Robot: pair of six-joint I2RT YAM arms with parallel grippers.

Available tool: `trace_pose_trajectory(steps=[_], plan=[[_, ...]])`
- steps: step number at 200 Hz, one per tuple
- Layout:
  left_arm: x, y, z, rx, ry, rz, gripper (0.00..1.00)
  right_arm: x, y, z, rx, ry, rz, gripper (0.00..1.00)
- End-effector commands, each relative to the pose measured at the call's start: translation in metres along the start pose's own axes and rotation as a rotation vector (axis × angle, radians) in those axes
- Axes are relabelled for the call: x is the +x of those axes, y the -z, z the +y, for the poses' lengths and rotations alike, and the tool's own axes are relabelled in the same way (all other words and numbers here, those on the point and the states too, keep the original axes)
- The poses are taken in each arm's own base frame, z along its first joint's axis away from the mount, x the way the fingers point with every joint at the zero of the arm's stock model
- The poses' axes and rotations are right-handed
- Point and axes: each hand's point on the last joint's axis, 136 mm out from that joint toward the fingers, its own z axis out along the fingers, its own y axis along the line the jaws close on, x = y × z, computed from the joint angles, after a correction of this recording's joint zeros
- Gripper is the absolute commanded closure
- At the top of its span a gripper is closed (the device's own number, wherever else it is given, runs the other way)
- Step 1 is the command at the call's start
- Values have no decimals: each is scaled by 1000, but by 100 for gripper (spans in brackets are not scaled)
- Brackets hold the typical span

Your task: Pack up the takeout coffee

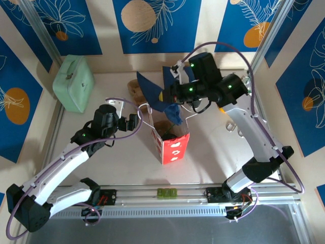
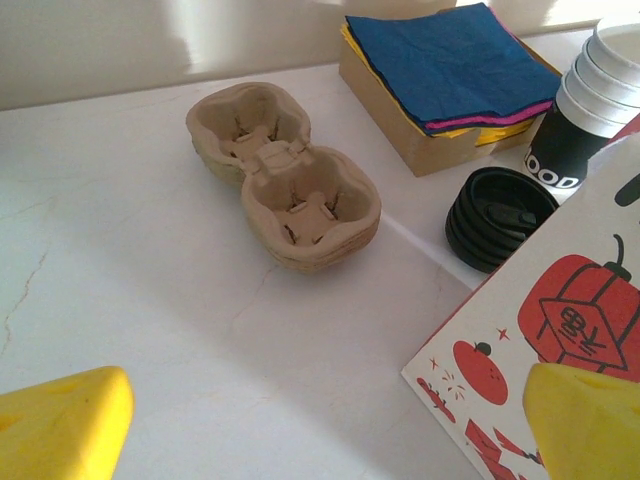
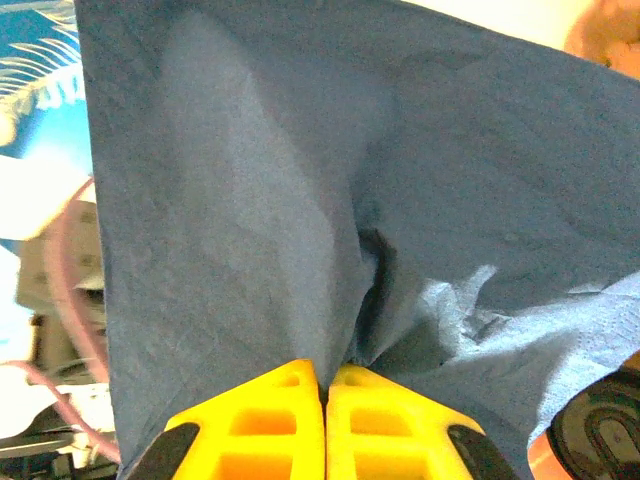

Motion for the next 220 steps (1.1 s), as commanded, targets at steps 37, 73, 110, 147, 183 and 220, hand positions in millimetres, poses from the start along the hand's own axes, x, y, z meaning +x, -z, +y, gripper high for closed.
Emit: trace_pose_trajectory(steps=[37,73,110,147,183,220], plan=[[-3,1,2,4,6,-30,1,25,-24,-43,174,3,17,100],[-2,-2,2,6,5,-26,1,39,-34,-66,303,29,55,100],[0,-4,2,4,3,-18,1,51,-48,-81,421,66,117,100],[1,-6,1,6,0,-14,1,58,-55,-93,508,89,149,100],[2,-7,1,5,2,-11,1,67,-63,-106,566,80,193,100],[4,-9,0,8,8,-5,1,74,-66,-118,634,86,222,100]])
